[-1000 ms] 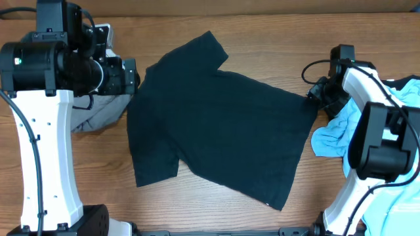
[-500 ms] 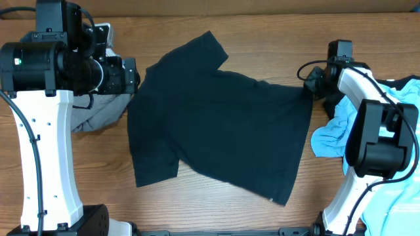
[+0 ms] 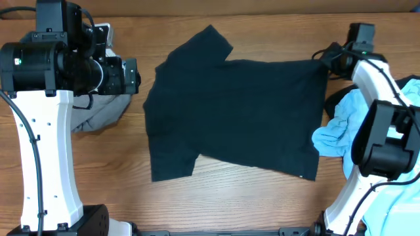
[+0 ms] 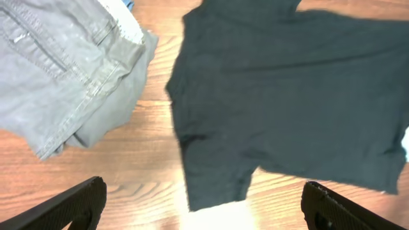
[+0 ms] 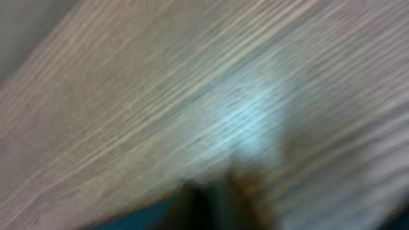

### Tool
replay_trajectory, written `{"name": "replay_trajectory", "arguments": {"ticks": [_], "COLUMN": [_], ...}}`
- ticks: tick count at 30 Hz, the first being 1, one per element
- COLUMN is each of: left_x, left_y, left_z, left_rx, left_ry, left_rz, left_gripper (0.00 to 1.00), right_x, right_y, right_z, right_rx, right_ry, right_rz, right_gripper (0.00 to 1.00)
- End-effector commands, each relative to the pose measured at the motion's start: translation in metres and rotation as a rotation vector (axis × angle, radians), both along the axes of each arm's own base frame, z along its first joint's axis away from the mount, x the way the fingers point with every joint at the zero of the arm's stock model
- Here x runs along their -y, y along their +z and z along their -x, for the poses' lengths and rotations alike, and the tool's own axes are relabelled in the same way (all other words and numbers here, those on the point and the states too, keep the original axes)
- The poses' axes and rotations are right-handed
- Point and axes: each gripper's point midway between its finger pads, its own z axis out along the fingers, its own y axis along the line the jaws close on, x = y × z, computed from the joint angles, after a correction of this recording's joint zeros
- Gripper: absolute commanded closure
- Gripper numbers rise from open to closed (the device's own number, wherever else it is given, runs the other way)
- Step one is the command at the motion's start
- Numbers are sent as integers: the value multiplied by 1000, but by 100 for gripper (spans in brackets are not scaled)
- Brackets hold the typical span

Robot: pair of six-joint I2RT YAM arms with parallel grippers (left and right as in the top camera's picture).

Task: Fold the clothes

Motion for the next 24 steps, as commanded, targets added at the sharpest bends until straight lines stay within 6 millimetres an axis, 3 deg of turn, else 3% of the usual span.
{"name": "replay_trajectory", "arguments": {"ticks": [1, 7, 12, 16, 20, 24], "left_x": [-13, -20, -23, -35, -48, -43], "left_y": [2, -4, 0, 11, 19, -9], "left_z": [8, 23, 26, 35, 47, 58], "left_rx": [-4, -72, -64, -29, -1, -103], "left_ry": [10, 31, 77, 164, 247, 243], "left_rz": [-72, -112, -104, -130, -143, -113], "left_gripper": [0, 0, 0, 0, 0, 0], "right_x": [7, -9, -36, -53, -74, -84], "right_y": [58, 127, 182, 217, 238, 235], "right_z": [-1, 38, 84, 126, 170, 210], "right_rx": [81, 105, 129, 140, 121, 28], "right_ry": [13, 100, 174, 200, 229, 219], "right_rz": [-13, -32, -55, -86, -145, -184], "right_gripper": [59, 38, 36, 37, 33, 31]}}
